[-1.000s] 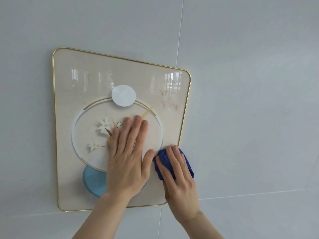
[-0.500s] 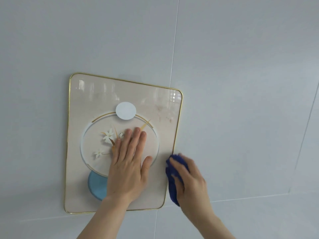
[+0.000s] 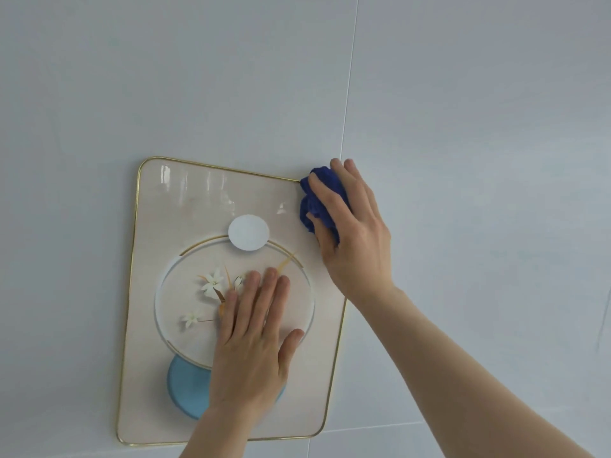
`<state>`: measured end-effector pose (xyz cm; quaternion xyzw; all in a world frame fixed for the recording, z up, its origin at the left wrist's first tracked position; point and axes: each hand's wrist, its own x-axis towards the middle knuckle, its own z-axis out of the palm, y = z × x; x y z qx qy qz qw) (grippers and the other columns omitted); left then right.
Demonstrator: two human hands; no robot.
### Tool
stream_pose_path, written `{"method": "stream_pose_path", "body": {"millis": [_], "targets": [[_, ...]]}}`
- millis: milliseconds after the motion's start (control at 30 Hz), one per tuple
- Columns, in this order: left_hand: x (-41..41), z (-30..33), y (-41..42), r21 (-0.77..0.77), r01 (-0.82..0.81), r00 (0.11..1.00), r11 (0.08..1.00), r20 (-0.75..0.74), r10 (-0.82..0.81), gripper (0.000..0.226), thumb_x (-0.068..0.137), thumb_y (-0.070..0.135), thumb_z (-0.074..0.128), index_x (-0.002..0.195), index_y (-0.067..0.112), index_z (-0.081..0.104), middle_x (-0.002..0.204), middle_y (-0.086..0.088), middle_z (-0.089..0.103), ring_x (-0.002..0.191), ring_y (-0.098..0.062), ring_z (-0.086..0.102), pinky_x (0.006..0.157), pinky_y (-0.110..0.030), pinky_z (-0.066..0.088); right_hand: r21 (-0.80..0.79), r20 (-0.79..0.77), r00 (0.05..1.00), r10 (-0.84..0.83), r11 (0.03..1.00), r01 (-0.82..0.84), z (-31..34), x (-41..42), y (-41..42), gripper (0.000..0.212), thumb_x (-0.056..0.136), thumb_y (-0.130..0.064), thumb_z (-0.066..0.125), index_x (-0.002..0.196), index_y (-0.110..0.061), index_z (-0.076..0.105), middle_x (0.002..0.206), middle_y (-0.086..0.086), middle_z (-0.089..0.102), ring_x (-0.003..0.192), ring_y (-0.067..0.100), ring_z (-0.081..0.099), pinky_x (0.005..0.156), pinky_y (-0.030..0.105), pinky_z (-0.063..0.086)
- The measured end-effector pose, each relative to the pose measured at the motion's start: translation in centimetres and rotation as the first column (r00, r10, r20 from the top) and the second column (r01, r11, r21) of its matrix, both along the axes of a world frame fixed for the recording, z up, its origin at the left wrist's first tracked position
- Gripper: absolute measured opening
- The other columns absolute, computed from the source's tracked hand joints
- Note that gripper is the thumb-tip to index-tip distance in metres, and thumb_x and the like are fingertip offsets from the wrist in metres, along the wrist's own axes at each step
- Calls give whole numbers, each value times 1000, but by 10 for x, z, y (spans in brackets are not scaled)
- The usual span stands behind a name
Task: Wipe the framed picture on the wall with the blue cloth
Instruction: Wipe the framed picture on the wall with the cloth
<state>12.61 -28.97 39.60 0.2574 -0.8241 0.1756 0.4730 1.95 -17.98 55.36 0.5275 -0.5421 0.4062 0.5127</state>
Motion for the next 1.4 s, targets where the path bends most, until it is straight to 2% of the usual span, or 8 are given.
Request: {"method": "stream_pose_path", "body": {"millis": [133, 267, 500, 700, 900, 1167, 1267, 1400], "targets": [[-6, -3, -4, -40, -47, 999, 998, -20, 46, 75, 102, 55, 29, 164, 16, 14, 174, -2, 9, 161, -25, 8, 130, -49, 8, -23, -28, 1000, -9, 1000, 9, -17, -14, -17, 40, 107, -21, 59, 146, -14, 59, 160, 16, 47, 155, 34, 36, 115, 55, 48], [-11, -6, -5, -66, -85, 996, 994, -47, 82, 74, 103, 54, 29, 164, 16, 13, 174, -2, 6, 162, -25, 5, 131, -49, 2, -63, -68, 998, 12, 998, -16, -32, -26, -27, 38, 105, -17, 62, 142, -8, 62, 157, 23, 48, 153, 39, 38, 115, 59, 46], [-14, -7, -4, -109, -90, 993, 990, -92, 80, 72, 104, 51, 31, 164, 15, 15, 173, -3, 9, 161, -25, 8, 131, -49, 6, -63, -112, 994, -5, 998, -2, -59, -35, -27, 36, 102, -9, 63, 139, -8, 64, 152, 23, 54, 151, 41, 41, 111, 60, 50], [-13, -6, -2, -106, -80, 991, 991, -114, 68, 71, 103, 50, 36, 163, 15, 20, 173, -4, 16, 161, -26, 12, 131, -49, 9, -26, -135, 989, -53, 998, 50, -64, -36, -16, 34, 101, -6, 65, 135, -8, 69, 150, 21, 57, 149, 39, 45, 111, 56, 51], [-12, -4, 0, -93, -64, 992, 994, -112, 53, 74, 102, 50, 40, 164, 16, 17, 173, -3, 16, 161, -25, 12, 131, -49, 8, 83, -153, 984, -96, 991, 110, -105, -50, 10, 39, 100, -2, 66, 137, -12, 68, 154, 15, 55, 152, 35, 43, 110, 53, 54], [-10, -2, 6, -61, -64, 993, 996, -101, 57, 74, 103, 48, 38, 164, 15, 14, 174, -5, 13, 162, -25, 8, 131, -48, 3, 128, -139, 979, -152, 977, 170, -120, -42, 32, 32, 108, -9, 50, 131, -14, 72, 147, 10, 65, 145, 31, 52, 100, 41, 62], [-5, 0, 9, -37, -31, 995, 999, -91, 27, 73, 103, 46, 40, 164, 15, 14, 174, -5, 14, 161, -25, 9, 130, -50, 10, 174, -121, 978, -169, 967, 189, -130, -39, 39, 35, 98, -1, 64, 129, -14, 72, 144, 8, 67, 142, 30, 56, 93, 34, 64], [5, 5, 15, -18, -18, 999, 1000, -45, 17, 74, 102, 46, 40, 164, 15, 15, 174, -5, 15, 161, -26, 11, 128, -53, 18, 317, -74, 978, -196, 925, 209, -155, -34, 61, 54, 78, 5, 83, 126, -17, 72, 135, 4, 71, 132, 25, 65, 68, 26, 63]]}}
